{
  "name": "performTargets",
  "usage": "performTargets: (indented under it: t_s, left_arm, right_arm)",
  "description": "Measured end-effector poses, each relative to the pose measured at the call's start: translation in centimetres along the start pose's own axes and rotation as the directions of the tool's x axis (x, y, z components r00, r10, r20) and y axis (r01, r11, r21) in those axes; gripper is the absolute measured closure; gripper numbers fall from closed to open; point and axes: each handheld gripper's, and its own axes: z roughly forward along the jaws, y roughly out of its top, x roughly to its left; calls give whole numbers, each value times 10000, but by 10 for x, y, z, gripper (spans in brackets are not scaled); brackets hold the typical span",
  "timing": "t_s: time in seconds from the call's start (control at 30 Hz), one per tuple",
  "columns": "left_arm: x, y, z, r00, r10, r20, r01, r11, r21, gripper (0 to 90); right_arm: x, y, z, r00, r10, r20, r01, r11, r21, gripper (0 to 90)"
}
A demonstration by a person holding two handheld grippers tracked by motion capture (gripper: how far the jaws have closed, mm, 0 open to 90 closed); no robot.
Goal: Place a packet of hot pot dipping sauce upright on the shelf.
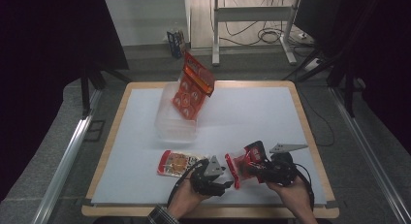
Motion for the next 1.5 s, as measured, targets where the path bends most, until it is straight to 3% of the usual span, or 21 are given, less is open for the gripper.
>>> performTargets:
  t_s: [0.3,0.53,0.73,1.07,1.33,1.5]
  left_arm:
    - [5,-10,-16,9995,-301,-112,297,9991,-297,195]
    - [9,-20,-34,9980,-441,-464,423,9984,-383,74]
    - [16,-30,-49,9954,-867,-409,840,9944,-636,48]
    - [24,-47,-71,9859,-1373,-953,1273,9864,-1038,16]
    - [28,-59,-82,9816,-1229,-1460,1105,9898,-902,7]
    - [31,-64,-87,9803,-1346,-1443,1215,9879,-963,1]
  right_arm:
    - [1,19,-2,9978,-657,110,658,9978,-29,692]
    - [0,33,-2,9941,-1024,362,1028,9947,-84,692]
    - [-5,42,-2,9932,-1052,497,1061,9942,-166,693]
    - [-5,64,2,9883,-1467,424,1477,9888,-218,695]
    - [-6,84,17,9835,-1797,198,1798,9837,-52,696]
    - [-5,96,26,9794,-2012,151,2012,9795,46,696]
